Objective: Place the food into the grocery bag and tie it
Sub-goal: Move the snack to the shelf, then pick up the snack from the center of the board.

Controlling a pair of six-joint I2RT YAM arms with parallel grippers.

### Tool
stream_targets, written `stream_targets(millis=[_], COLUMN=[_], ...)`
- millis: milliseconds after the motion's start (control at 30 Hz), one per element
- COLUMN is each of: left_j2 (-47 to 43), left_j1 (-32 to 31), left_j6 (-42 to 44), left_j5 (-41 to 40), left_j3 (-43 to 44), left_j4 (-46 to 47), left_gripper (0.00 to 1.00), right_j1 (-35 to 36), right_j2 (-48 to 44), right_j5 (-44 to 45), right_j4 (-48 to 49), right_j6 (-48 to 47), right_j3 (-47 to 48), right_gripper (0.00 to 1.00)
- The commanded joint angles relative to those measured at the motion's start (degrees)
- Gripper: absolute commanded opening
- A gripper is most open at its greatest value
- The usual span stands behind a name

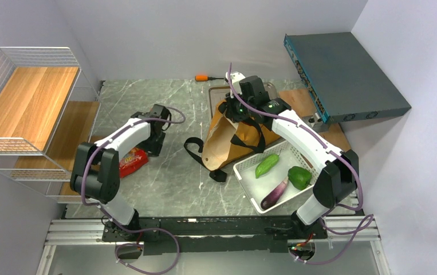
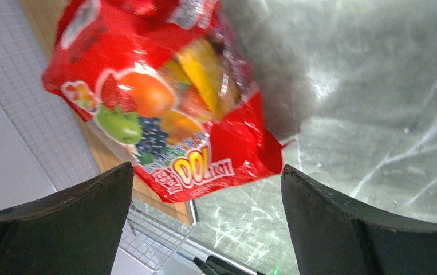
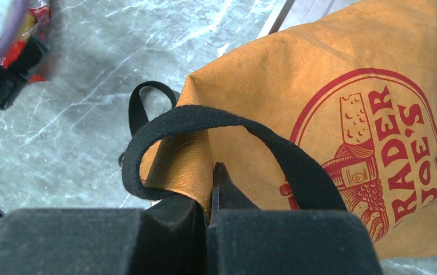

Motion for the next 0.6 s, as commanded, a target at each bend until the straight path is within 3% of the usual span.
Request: stream_targets(millis=[0, 400, 500, 567], left_j2=[-0.4, 9.4, 12.3, 13.6], left_j1=[-2.7, -6.4, -6.6, -6.6], left_j6=[3.9, 5.3, 4.8, 4.3], left_j5=[-0.7, -11.1, -12.2, -12.0], left_j3=[-2.7, -2.6, -3.0, -2.7], left_j4=[0.5, 1.2, 1.9, 1.3], left_gripper=[0.99, 0.97, 0.81, 0.75], right_j1=[-0.3, -0.3, -0.2, -0.2], right_j2=[-2.5, -3.6, -4.0, -4.3], right_j5=[1.7, 2.5, 3.3, 3.2], right_j4=[-0.4, 0.1, 0.4, 0.5], right_j6=[-1.1, -2.6, -3.2, -3.4], right_j3=[-0.4, -1.5, -1.8, -2.2], right_gripper=[0.0, 0.0, 0.0, 0.0])
